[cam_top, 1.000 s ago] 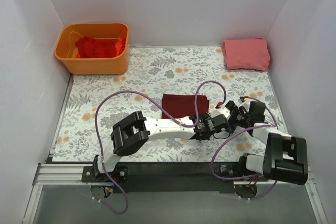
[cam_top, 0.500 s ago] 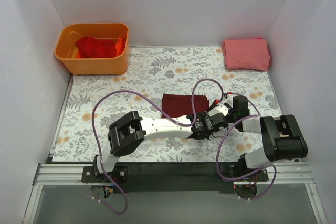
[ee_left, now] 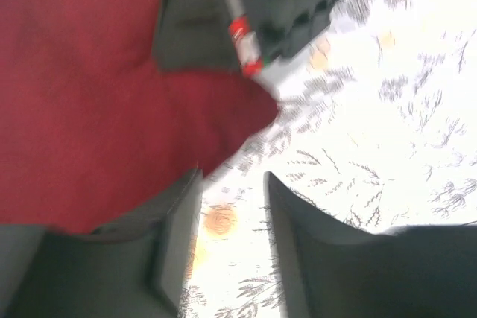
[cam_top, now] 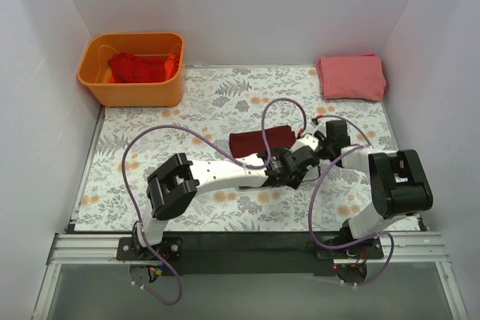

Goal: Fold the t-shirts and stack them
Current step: Neatly place the folded tshirt to the corner

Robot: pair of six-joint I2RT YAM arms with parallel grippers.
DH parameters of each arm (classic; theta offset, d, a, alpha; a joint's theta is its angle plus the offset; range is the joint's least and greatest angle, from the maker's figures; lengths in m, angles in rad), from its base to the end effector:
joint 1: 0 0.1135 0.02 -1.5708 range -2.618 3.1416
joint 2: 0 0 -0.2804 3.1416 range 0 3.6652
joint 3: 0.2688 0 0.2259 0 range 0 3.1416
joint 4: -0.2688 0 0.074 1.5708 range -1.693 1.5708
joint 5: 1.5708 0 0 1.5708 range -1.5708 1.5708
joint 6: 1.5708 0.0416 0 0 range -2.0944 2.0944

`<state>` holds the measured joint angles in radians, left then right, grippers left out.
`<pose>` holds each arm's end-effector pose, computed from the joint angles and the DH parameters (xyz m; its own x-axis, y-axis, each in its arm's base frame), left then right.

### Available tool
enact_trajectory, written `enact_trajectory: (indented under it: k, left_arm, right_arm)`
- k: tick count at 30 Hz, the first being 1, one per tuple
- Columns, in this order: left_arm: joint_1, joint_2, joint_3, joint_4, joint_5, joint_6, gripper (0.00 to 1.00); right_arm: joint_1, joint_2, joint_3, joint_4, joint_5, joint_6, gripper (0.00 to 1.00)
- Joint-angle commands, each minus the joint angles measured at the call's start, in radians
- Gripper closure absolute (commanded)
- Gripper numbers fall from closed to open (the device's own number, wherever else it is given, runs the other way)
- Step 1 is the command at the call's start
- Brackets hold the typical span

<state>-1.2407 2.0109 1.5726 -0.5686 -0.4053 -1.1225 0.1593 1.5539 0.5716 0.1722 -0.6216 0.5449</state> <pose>0.1523 -0.3940 0.2342 -0.8406 -0.1015 -0.5320 0.1003 0.9361 -0.3372 0.2533 0.0652 0.1679 -0.8839 0.2848 -0.3709 -0.0786 0.6915 0.7181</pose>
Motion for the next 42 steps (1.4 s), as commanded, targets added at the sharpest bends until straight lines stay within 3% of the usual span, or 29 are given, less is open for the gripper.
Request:
enact_trajectory:
  k: [1,4,7,12,18,28,42]
  left_arm:
    - [0.09,-0.155,-0.011,0.009,0.057,-0.059,0.53]
    - [0.181,-0.23,-0.051,0.009,0.086,-0.069,0.35]
    - [0.291,-0.293,-0.126,0.009,0.086,-0.074,0.23]
    - [0.541,-0.429,-0.319,0.045,0.14,-0.109,0.2]
    - [0.704,-0.54,-0.569,0.124,0.194,-0.138,0.2]
    - [0.735,-0.558,-0.755,0.119,0.232,-0.201,0.19]
    - [0.735,-0.534,-0.755,0.078,0.31,-0.22,0.19]
  right_arm:
    - [-0.001,0.055,0.214,-0.244,0.141,-0.273,0.99]
    - [-0.003,0.128,0.392,-0.377,0.249,-0.431,0.99]
    - [-0.003,0.227,0.589,-0.486,0.358,-0.539,0.99]
    - [-0.027,0.38,0.885,-0.596,0.488,-0.654,0.99]
    - [-0.069,0.552,1.247,-0.672,0.568,-0.694,0.99]
    - [-0.149,0.752,1.625,-0.709,0.608,-0.731,0.99]
    - [-0.32,0.746,1.723,-0.646,0.497,-0.74,0.99]
